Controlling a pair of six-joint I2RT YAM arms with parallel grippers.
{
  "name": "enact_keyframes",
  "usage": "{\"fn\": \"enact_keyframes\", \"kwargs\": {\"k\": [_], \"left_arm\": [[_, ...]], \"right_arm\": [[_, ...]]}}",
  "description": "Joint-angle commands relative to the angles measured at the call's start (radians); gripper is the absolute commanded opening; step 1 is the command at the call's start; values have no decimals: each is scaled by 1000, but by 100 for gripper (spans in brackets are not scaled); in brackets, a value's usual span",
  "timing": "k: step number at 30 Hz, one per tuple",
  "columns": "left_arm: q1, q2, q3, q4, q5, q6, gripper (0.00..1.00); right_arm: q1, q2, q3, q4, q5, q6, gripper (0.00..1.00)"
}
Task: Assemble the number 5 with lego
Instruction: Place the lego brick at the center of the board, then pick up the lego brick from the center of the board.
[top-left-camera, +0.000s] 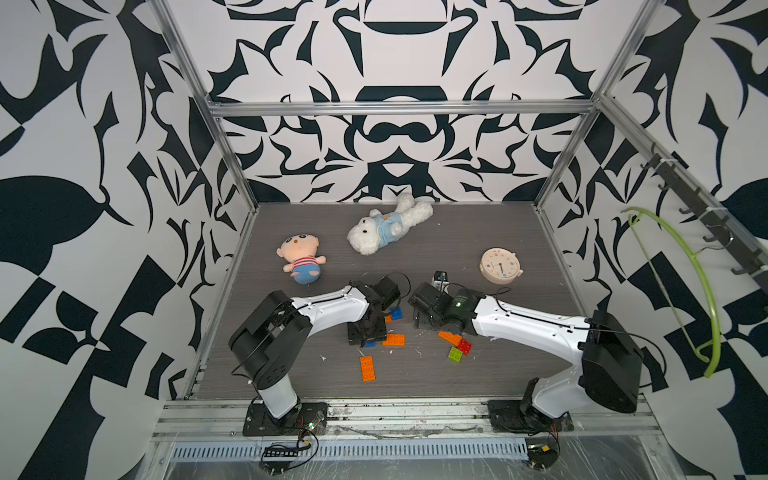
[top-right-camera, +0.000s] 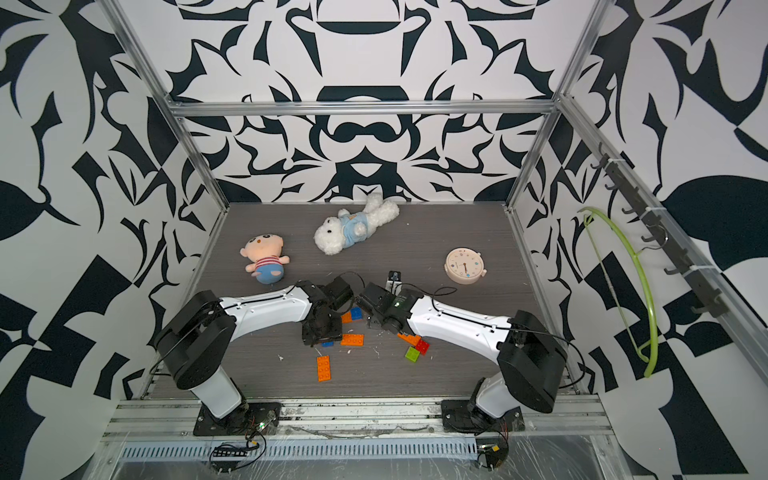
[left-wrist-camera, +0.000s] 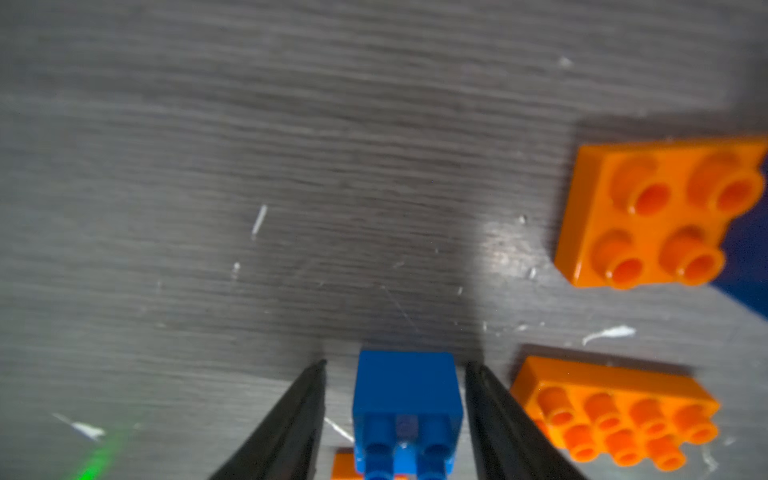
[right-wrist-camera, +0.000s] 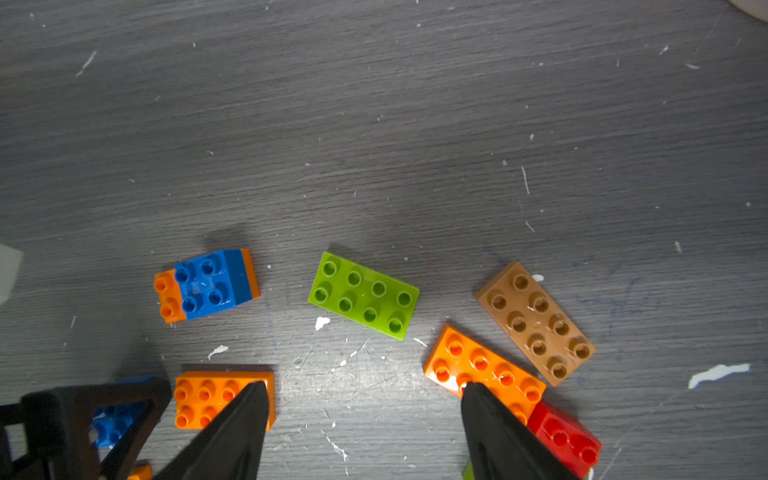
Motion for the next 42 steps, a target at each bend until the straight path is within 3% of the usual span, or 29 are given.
{"fn": "enact_keyframes", "kwargs": {"k": [1, 22, 31, 37, 42], "left_arm": [[0, -40, 0, -12, 0, -1, 64], [1, -64, -37, 12, 31, -16, 41], [2, -42, -32, 7, 37, -10, 49], [1, -51, -36, 6, 30, -9, 41], [2, -30, -27, -3, 36, -6, 41]], "right_arm": [[-2, -18, 9, -1, 6, 5, 78], [-2, -11, 21, -5, -5, -5, 78], [-2, -17, 17, 5, -13, -11, 78], [-2, -19, 17, 10, -14, -13, 78], [-2, -23, 12, 17, -21, -17, 79]]}}
